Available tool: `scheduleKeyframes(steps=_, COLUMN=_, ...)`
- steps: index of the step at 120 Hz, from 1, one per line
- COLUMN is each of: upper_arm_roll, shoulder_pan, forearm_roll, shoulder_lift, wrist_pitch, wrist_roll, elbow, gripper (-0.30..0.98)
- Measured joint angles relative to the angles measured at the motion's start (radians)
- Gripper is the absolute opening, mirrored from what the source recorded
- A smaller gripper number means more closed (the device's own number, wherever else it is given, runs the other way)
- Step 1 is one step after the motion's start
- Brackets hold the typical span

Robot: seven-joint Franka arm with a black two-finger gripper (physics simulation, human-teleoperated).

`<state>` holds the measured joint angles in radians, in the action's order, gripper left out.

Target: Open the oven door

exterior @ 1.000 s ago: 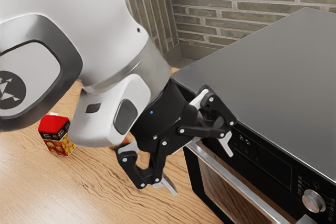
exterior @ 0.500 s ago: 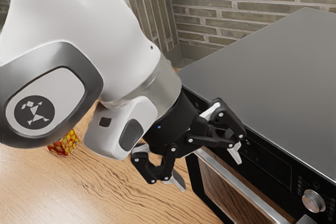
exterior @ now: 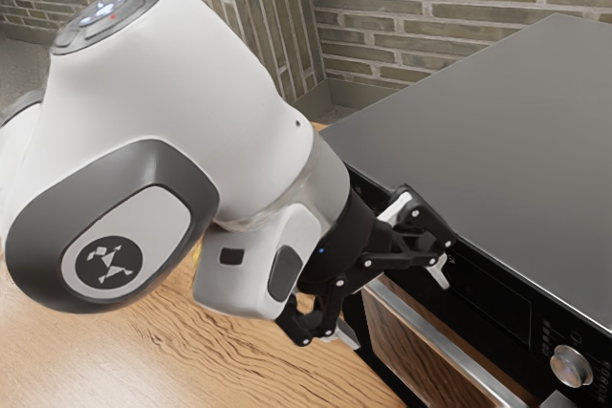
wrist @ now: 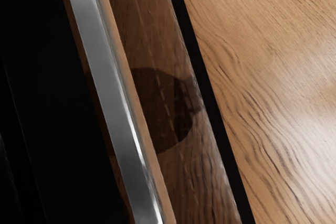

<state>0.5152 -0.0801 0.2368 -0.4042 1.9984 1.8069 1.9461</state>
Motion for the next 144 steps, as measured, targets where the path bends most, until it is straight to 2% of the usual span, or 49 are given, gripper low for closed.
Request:
scheduleKeyframes(steps=86, upper_arm_roll=-0.015, shoulder_pan=0.002, forearm_roll=-0.001, shoulder_lift=-0.08, wrist_pitch=0.11, wrist_roll=-0.046, elbow=0.182, gripper=0.7)
scheduleKeyframes(steps=90, upper_arm_roll=-0.015, shoulder_pan=0.011, forearm_roll=0.002, shoulder_lift=-0.136, wrist_pitch=0.113, wrist_roll=-0.047, elbow=0.222, gripper=0.67)
scheduleKeyframes(steps=93, upper_arm_roll=-0.024, shoulder_pan=0.045, forearm_roll=0.004, shoulder_lift=-0.234, wrist_pitch=0.111, wrist_roll=-0.048, elbow=0.279, gripper=0.61)
scheduleKeyframes(steps=94, upper_arm_roll=-0.032, shoulder_pan=0.063, forearm_roll=0.005, shoulder_lift=-0.279, wrist_pitch=0.107, wrist_roll=-0.048, elbow=0.3, gripper=0.58)
scheduleKeyframes(steps=98, upper_arm_roll=-0.071, shoulder_pan=0.164, forearm_roll=0.009, shoulder_lift=-0.568, wrist_pitch=0.053, wrist_roll=-0.052, elbow=0.352, gripper=0.6)
scheduleKeyframes(steps=100, upper_arm_roll=-0.098, shoulder_pan=0.206, forearm_roll=0.009, shoulder_lift=-0.696, wrist_pitch=0.015, wrist_roll=-0.056, elbow=0.316, gripper=0.61)
scheduleKeyframes(steps=102, upper_arm_roll=-0.144, shoulder_pan=0.234, forearm_roll=0.0, shoulder_lift=-0.761, wrist_pitch=-0.026, wrist_roll=-0.063, elbow=0.206, gripper=0.62)
scheduleKeyframes(steps=105, upper_arm_roll=-0.232, shoulder_pan=0.21, forearm_roll=-0.035, shoulder_lift=-0.668, wrist_pitch=-0.083, wrist_roll=-0.082, elbow=-0.043, gripper=0.63)
scheduleKeyframes(steps=110, upper_arm_roll=-0.357, shoulder_pan=0.118, forearm_roll=-0.092, shoulder_lift=-0.29, wrist_pitch=-0.209, wrist_roll=-0.143, elbow=-0.47, gripper=0.64)
scheduleKeyframes(steps=113, upper_arm_roll=-0.393, shoulder_pan=0.056, forearm_roll=-0.129, shoulder_lift=-0.079, wrist_pitch=-0.283, wrist_roll=-0.208, elbow=-0.625, gripper=0.64)
scheduleKeyframes(steps=117, upper_arm_roll=-0.426, shoulder_pan=-0.008, forearm_roll=-0.164, shoulder_lift=0.119, wrist_pitch=-0.36, wrist_roll=-0.293, elbow=-0.746, gripper=0.65)
scheduleKeyframes(steps=122, upper_arm_roll=-0.42, shoulder_pan=-0.058, forearm_roll=-0.195, shoulder_lift=0.308, wrist_pitch=-0.43, wrist_roll=-0.394, elbow=-0.823, gripper=0.66)
scheduleKeyframes(steps=126, upper_arm_roll=-0.408, shoulder_pan=-0.082, forearm_roll=-0.218, shoulder_lift=0.391, wrist_pitch=-0.475, wrist_roll=-0.469, elbow=-0.854, gripper=0.66)
scheduleKeyframes(steps=133, upper_arm_roll=-0.402, shoulder_pan=-0.108, forearm_roll=-0.245, shoulder_lift=0.476, wrist_pitch=-0.526, wrist_roll=-0.592, elbow=-0.869, gripper=0.67)
scheduleKeyframes(steps=144, upper_arm_roll=-0.403, shoulder_pan=-0.107, forearm_roll=-0.249, shoulder_lift=0.557, wrist_pitch=-0.57, wrist_roll=-0.76, elbow=-0.784, gripper=0.68)
